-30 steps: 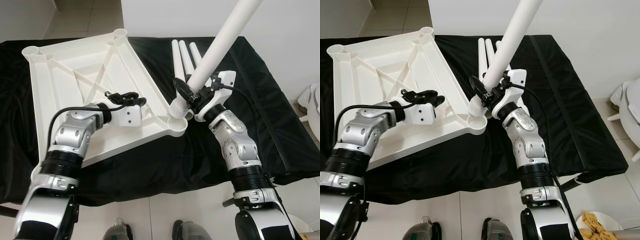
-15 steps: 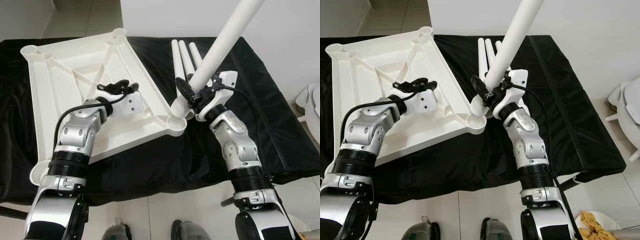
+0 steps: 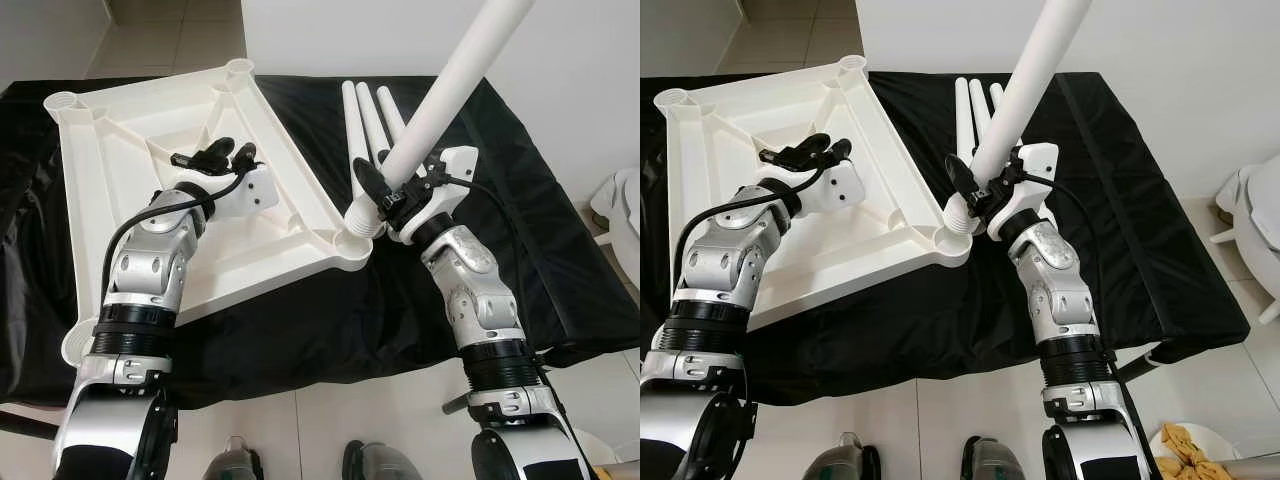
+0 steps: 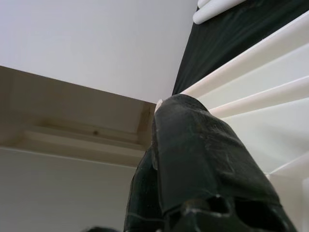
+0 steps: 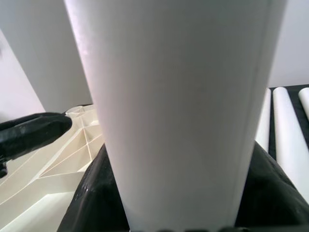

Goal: Building children table

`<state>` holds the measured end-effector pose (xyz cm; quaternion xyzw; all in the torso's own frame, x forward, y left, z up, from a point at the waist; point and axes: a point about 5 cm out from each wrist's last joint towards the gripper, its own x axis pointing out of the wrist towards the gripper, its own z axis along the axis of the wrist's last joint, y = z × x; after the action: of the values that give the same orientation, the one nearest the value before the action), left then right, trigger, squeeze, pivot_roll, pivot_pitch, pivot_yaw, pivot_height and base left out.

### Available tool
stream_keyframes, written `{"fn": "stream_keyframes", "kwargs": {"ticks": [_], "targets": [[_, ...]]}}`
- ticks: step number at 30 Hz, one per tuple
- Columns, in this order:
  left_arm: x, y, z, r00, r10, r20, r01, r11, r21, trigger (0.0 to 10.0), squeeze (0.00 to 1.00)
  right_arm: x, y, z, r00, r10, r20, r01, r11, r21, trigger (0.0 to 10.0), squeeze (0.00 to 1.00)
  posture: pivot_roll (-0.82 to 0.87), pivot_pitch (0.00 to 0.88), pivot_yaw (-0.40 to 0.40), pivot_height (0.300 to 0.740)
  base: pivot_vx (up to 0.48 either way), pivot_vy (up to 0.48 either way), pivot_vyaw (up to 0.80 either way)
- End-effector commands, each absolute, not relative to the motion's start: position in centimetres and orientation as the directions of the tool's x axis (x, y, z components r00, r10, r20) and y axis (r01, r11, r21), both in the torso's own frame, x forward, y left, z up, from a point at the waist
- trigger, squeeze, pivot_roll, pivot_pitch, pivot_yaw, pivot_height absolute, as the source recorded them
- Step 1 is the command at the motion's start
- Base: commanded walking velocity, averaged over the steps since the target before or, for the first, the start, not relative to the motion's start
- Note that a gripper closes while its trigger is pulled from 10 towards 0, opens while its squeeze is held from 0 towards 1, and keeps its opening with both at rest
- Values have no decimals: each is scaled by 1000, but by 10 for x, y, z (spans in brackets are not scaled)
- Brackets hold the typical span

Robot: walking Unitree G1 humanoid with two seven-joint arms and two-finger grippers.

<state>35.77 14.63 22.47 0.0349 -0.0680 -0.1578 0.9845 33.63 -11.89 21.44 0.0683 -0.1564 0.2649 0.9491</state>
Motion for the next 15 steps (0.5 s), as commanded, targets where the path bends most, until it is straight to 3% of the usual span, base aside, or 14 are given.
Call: {"fn": "stream_keyframes", "kwargs": {"ticks": [1,15], "targets": [[357,148,224,960,-244,135,234,968,86,10000,0,333,-118,218,804,477,356,-520,854,29,10000,0,-90,104,33,740,0,0,0],[361,144,225,959,-265,102,256,962,89,10000,0,329,-121,218,817,446,365,-489,872,29,10000,0,-118,122,84,740,0,0,0]]}}
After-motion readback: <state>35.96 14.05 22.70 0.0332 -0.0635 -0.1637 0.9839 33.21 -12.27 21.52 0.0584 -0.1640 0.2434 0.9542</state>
